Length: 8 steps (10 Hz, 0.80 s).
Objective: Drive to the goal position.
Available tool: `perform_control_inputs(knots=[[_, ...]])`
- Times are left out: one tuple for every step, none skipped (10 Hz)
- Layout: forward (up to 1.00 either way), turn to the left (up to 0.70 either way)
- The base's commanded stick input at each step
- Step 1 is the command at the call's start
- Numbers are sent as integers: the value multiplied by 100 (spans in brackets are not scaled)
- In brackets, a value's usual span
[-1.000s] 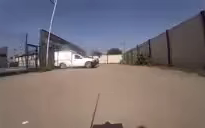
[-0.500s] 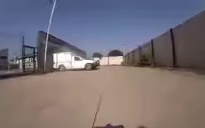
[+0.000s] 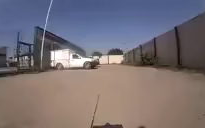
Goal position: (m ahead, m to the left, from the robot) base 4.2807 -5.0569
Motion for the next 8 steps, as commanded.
perform_control_inputs(knots=[[100,0],[100,0],[100,0],[100,0],[100,0],[100,0],[100,0],[100,0]])
